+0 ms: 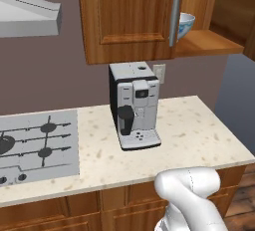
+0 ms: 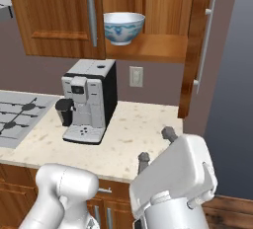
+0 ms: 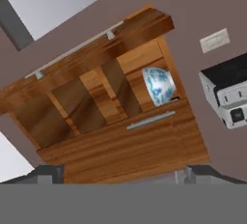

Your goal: Pick the mug and place it in the sink. Pick the bowl and place it in the open cabinet and then close the cabinet.

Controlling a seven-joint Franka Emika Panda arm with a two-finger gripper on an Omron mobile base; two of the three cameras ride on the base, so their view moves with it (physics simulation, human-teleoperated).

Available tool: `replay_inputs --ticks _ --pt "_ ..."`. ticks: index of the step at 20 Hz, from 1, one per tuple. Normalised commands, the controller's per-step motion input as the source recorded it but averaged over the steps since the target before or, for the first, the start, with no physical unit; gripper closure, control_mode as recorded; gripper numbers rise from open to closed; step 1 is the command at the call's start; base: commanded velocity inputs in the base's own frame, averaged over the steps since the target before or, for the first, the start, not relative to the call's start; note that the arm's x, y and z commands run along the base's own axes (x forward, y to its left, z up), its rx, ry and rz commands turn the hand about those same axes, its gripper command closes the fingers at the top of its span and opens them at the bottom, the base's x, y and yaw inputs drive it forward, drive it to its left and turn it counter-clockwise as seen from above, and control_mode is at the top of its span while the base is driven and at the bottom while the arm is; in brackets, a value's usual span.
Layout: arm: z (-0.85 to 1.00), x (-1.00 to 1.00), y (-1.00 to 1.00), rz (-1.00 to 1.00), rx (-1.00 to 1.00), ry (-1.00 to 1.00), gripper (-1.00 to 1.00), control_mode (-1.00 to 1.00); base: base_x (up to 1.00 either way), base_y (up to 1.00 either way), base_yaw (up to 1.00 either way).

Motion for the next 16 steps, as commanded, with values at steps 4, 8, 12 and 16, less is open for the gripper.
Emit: replay_inputs --ticks 4,8,12,16 --pt "0.00 0.59 -0.13 0.15 0.00 -0.10 -1.00 -1.00 0.00 0.00 0.00" --pt "-0.07 0.69 -0.38 0.12 0.01 0.00 -1.00 -1.00 0.00 0.00 0.00" --pt "-0.13 0.48 -0.54 0.14 0.06 0.00 -1.00 -1.00 0.00 0.00 0.00" --pt "-0.17 0.24 -0.49 0.15 0.08 -0.01 -1.00 -1.00 0.00 0.00 0.00"
